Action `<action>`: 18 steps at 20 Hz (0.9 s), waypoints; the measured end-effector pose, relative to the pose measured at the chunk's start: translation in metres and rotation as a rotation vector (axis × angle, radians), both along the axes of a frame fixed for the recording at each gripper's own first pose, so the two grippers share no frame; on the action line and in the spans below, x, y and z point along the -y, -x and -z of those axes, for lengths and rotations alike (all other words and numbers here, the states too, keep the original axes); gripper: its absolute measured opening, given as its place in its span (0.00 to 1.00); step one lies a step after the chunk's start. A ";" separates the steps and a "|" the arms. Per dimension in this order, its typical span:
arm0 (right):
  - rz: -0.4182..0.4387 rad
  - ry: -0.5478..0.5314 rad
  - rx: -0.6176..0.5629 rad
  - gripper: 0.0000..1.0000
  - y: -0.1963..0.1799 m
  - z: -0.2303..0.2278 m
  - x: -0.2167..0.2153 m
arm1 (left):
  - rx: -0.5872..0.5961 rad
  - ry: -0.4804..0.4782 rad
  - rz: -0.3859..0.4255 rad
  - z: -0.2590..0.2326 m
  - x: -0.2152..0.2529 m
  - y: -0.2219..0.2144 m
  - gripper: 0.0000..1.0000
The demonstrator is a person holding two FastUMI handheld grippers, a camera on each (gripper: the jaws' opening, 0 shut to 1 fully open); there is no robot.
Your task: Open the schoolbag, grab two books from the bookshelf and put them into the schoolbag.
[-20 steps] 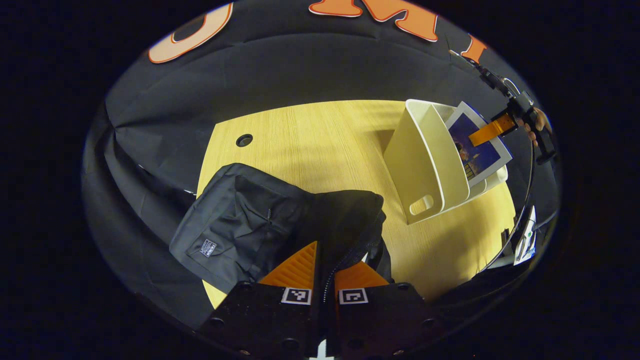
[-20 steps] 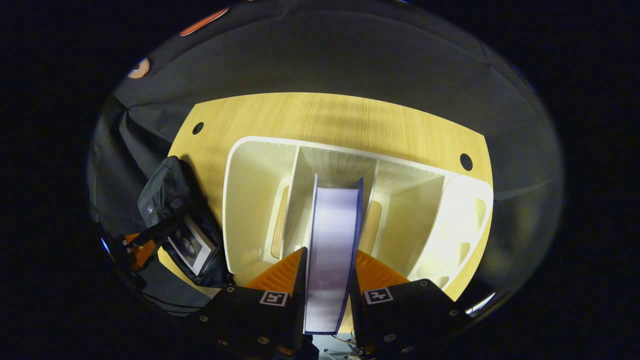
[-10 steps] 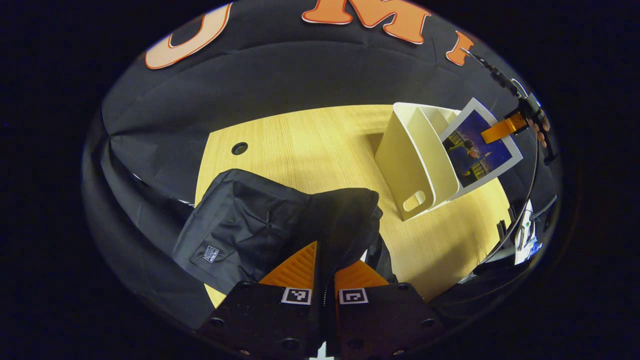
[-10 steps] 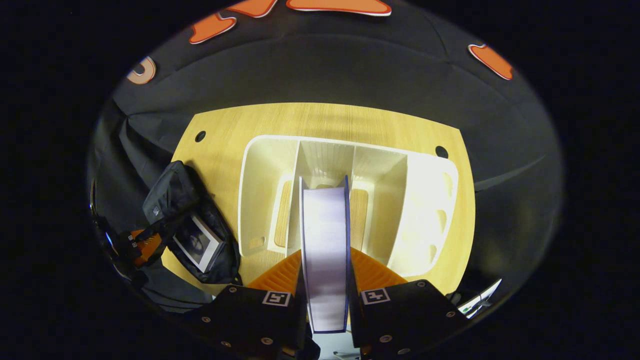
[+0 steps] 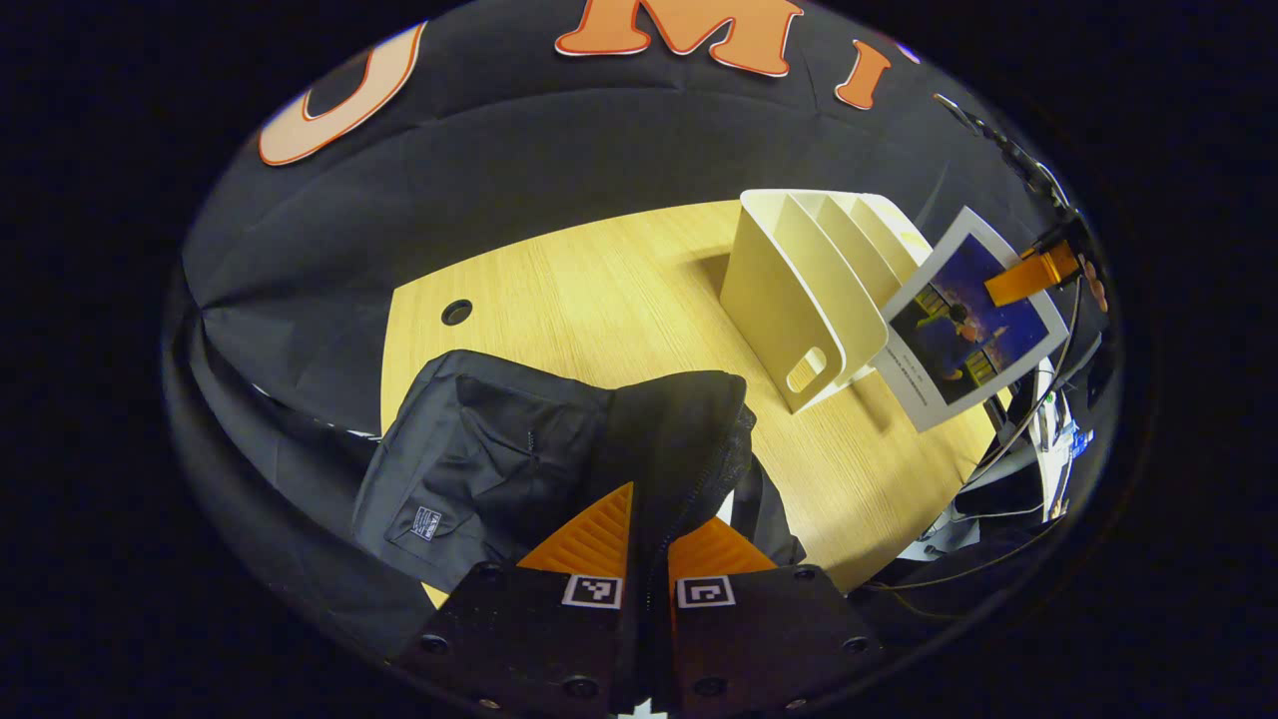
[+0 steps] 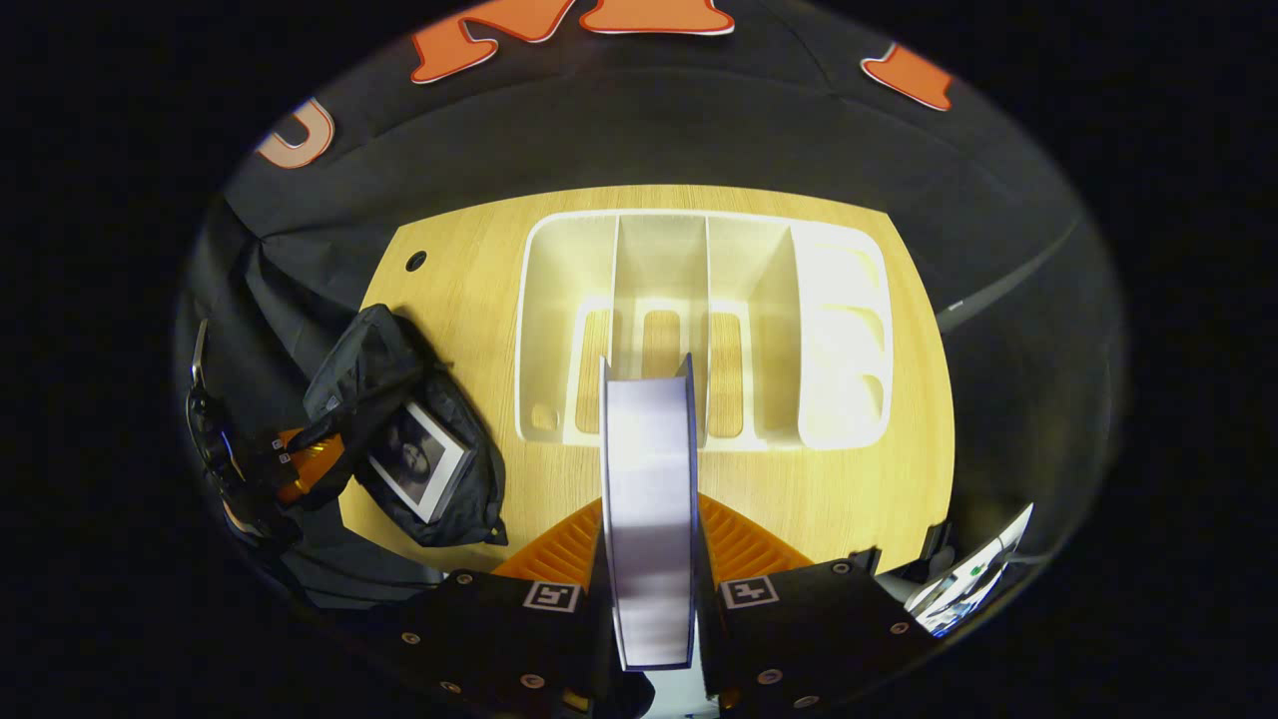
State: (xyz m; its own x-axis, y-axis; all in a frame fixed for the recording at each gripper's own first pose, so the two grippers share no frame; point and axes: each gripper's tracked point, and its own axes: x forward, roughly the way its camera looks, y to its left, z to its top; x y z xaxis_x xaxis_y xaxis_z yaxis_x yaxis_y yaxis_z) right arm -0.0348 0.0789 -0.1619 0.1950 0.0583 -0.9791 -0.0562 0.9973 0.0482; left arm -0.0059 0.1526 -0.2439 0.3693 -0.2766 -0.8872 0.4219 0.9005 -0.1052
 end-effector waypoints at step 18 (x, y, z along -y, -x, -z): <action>0.207 -0.435 0.101 0.34 0.070 -0.023 -0.096 | -0.013 0.070 0.089 -0.017 -0.008 -0.010 0.06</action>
